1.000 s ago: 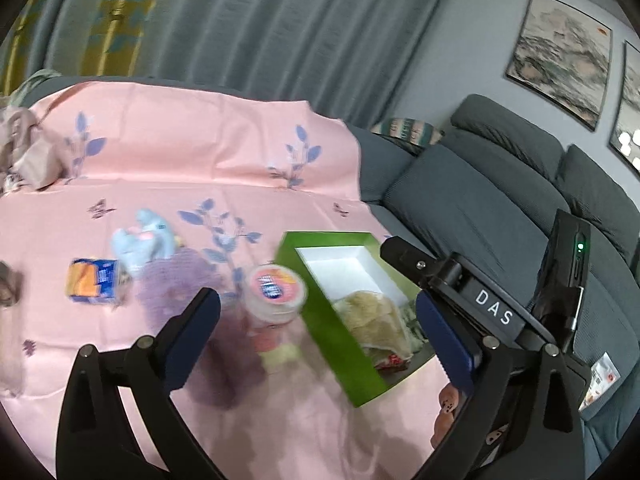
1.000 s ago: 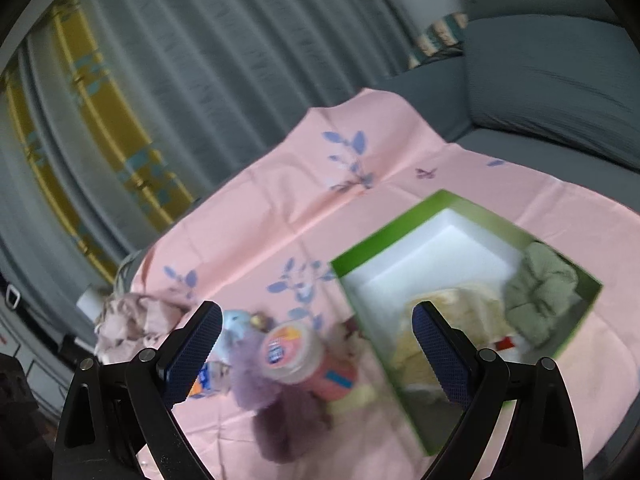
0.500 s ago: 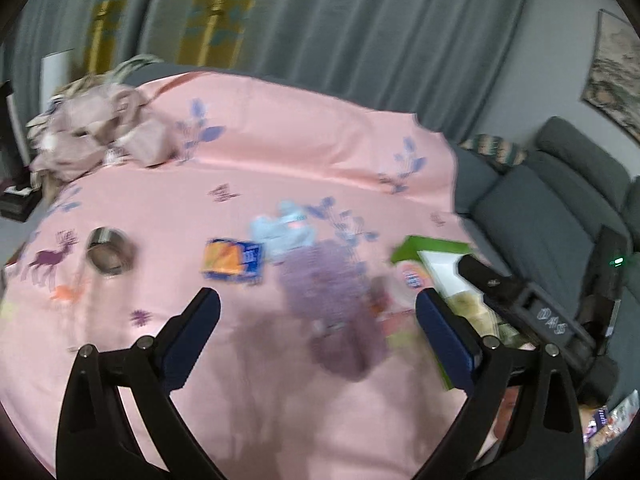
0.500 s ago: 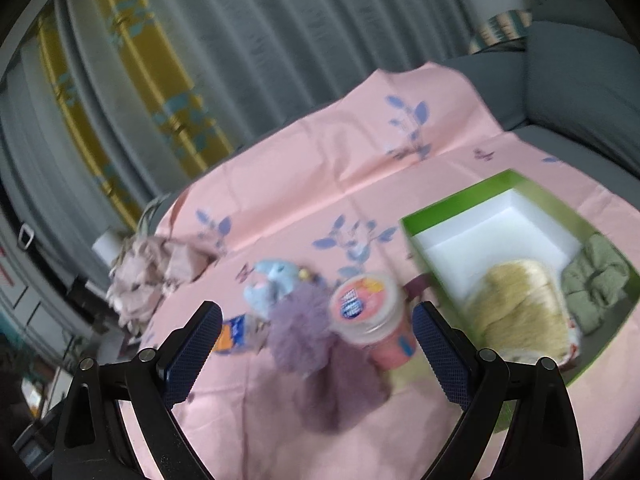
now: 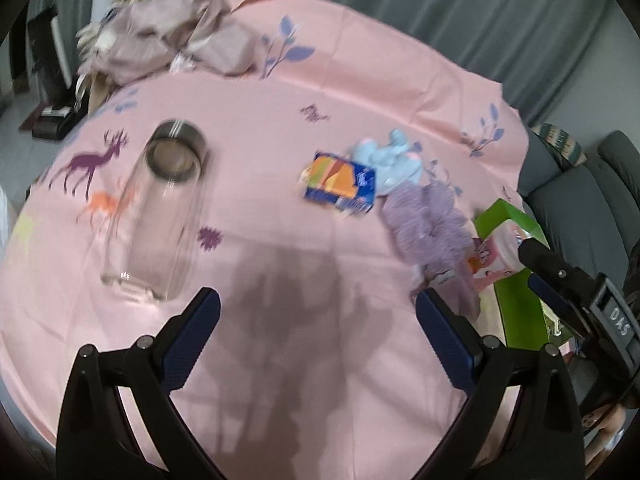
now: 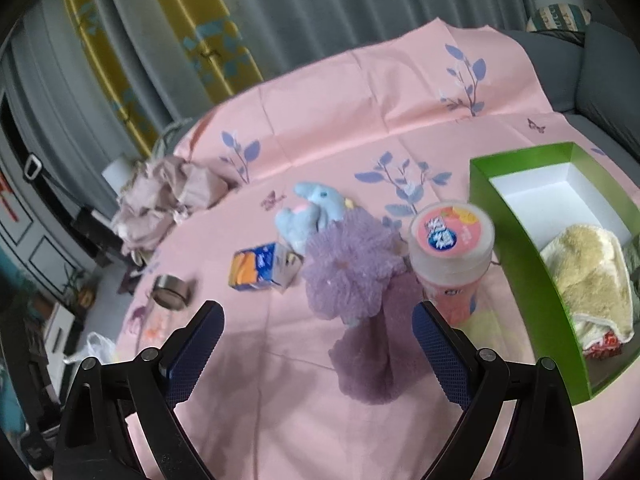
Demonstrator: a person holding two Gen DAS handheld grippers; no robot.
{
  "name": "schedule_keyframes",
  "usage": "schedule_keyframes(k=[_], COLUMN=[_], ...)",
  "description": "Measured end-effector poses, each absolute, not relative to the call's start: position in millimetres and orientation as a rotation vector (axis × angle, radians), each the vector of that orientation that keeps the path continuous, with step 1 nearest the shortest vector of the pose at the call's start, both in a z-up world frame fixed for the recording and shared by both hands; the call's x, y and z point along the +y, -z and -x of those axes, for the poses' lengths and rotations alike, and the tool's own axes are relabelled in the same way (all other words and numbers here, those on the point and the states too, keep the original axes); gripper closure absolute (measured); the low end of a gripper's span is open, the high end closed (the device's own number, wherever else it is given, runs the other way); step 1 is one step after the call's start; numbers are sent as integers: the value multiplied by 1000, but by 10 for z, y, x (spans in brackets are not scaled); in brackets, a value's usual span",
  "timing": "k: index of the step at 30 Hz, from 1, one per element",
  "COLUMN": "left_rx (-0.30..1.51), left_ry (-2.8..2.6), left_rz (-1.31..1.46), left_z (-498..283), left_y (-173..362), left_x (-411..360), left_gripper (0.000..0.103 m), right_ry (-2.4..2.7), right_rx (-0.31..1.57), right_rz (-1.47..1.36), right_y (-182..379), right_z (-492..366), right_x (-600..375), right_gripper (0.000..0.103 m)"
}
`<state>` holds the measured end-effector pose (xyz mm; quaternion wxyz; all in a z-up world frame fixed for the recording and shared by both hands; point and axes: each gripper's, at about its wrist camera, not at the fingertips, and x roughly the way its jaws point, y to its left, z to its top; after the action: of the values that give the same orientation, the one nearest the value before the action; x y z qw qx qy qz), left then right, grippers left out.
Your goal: Organize soft objects
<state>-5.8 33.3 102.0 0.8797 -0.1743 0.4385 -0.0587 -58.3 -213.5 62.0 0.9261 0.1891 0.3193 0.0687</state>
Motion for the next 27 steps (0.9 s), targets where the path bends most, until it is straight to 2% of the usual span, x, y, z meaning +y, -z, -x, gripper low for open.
schedule_keyframes(k=[2,7,8,9,16,19,21,27], left_rx=[920,928,937,944,964,969,973,983], left_ry=[116,109,110,111,107,112,107,95], left_rz=[377,373,370,369,377,370,359,369], left_z=[62,106,106,100,77,80,76,66], left_y=[-1009,-1002,-986,-973,-931,-927,-918,-894], left_x=[358,388,393,399,450,422,412,445], left_gripper=[5,5,5,5,5,5,5,5], right_ry=[-137,-120,-99,-66,30,37,57,-21], right_rx=[686,758,770,789,803,801,796,742], right_rz=[-400,-464,-461,-446,-251,-219,-209,-249], right_y=[-549,-302,-252,-198,-85,-16,10,-131], right_z=[486,229,179,111,-183,-262,-280,-160], right_x=[-2100,-2027,-2011,-1982,-1736,-1701,-1708,-1723], right_gripper=[7,21,27,32,48,69,87,95])
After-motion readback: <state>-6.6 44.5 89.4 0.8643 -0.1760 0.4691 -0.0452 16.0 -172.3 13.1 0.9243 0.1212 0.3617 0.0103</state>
